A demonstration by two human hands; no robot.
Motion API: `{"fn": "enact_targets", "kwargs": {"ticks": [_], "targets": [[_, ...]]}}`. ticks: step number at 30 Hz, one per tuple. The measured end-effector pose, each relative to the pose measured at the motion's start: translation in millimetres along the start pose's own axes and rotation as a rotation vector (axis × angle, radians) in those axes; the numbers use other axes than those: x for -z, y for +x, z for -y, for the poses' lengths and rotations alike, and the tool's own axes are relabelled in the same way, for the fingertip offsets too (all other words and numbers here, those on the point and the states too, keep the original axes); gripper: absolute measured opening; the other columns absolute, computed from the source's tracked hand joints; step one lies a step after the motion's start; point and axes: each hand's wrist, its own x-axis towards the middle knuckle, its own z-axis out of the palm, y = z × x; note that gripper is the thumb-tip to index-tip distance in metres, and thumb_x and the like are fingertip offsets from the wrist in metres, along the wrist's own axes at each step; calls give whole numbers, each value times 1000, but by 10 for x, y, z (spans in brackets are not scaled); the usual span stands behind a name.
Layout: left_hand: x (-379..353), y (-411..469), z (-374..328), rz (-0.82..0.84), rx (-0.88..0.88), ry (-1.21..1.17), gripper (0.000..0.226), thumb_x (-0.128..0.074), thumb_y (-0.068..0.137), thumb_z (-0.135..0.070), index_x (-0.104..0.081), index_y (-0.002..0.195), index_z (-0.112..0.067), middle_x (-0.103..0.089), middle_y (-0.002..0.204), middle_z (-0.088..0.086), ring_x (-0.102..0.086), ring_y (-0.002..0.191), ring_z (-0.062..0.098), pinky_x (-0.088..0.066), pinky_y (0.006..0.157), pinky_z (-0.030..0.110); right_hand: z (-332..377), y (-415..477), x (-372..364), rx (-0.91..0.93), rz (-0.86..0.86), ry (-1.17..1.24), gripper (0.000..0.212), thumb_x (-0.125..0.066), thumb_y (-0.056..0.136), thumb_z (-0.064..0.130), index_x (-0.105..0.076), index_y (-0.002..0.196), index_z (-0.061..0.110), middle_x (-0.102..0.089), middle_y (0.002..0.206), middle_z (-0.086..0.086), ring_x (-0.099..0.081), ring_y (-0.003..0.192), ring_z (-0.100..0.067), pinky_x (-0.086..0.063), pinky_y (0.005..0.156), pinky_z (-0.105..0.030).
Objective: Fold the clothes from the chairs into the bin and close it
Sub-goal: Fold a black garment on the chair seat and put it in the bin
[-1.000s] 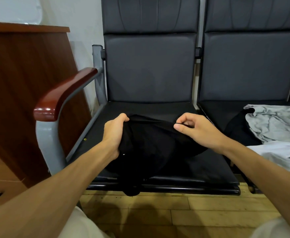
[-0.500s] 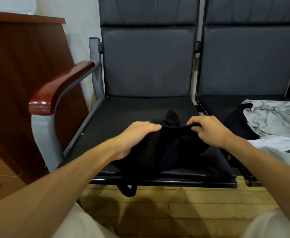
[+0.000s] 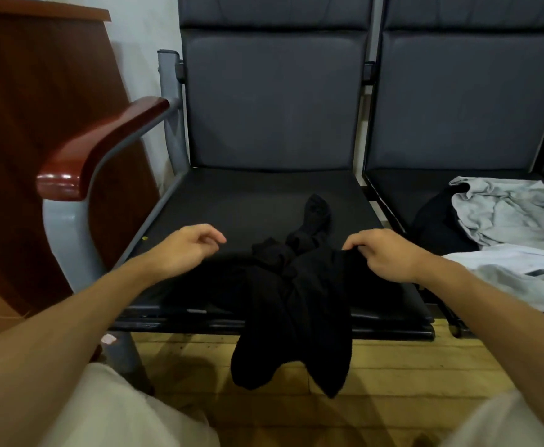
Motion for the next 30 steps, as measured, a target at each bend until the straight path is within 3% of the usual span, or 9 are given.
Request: {"fn": "enact_targets", "kwargs": {"ticks": [3,7,10,14,18,21,25,28,30], "targets": [[-66,-92,-1,272,-38,173,23,-55,97,-16,-60,112,-32,-55,113,-7,-54,109,10,-41,99,26,88,14,23,-3,37,-8,33,-42,96,4,-67,99,26,-64,107,-1,-61,97,-21,-51,90,-38],[-90,-131,-7,299,-116,355,33,-58,96,-24,-54,128,-28,-47,119,-7,-44,115,8,-34,97,21,121,16,73,-8,-108,-13,20,-53,95,14,-70,99,24,-67,100,2,-60,97,-18,-48,88,-32],[-16,-137,32,274,-140,349,32,-67,90,-22,-53,117,-32,-51,113,-9,-49,107,8,-38,89,19,31,39,94,-126,-317,4,20,-54,94,19,-71,103,22,-69,104,-4,-60,101,-25,-50,90,-39],[63,-151,90,327,-121,305,34,-76,81,-21,-54,106,-30,-53,109,-10,-50,103,7,-41,80,16,-74,29,144,-330,-538,156,25,-48,93,16,-70,106,17,-68,109,-11,-59,93,-27,-44,77,-29],[50,-122,76,275,-171,468,18,-72,85,-30,-56,93,-33,-50,105,-9,-48,98,5,-40,76,16,-89,29,137,-422,-607,289,26,-46,94,15,-68,108,10,-67,96,-13,-58,90,-27,-43,75,-30],[21,-92,98,241,-177,529,18,-69,86,-39,-51,90,-39,-46,103,-8,-48,95,8,-41,78,20,-87,77,148,-466,-671,373,28,-45,95,15,-66,113,8,-66,103,-15,-59,98,-28,-44,81,-31],[11,-106,135,269,-124,532,20,-62,90,-45,-49,102,-34,-38,104,-9,-48,99,11,-44,87,26,-74,96,191,-522,-750,454,29,-43,97,14,-65,114,8,-64,110,-15,-52,94,-22,-38,79,-27],[14,-130,136,242,-122,497,14,-60,92,-41,-49,90,-33,-41,104,-5,-48,96,12,-44,88,28,-80,69,216,-554,-772,474,28,-42,97,13,-65,113,8,-64,109,-14,-48,89,-19,-37,78,-28],[12,-128,99,124,-139,366,12,-60,93,-35,-51,86,-30,-44,99,-3,-49,88,10,-43,84,27,-74,63,219,-553,-755,462,29,-42,97,12,-65,114,8,-64,110,-14,-50,91,-20,-37,79,-27]]}}
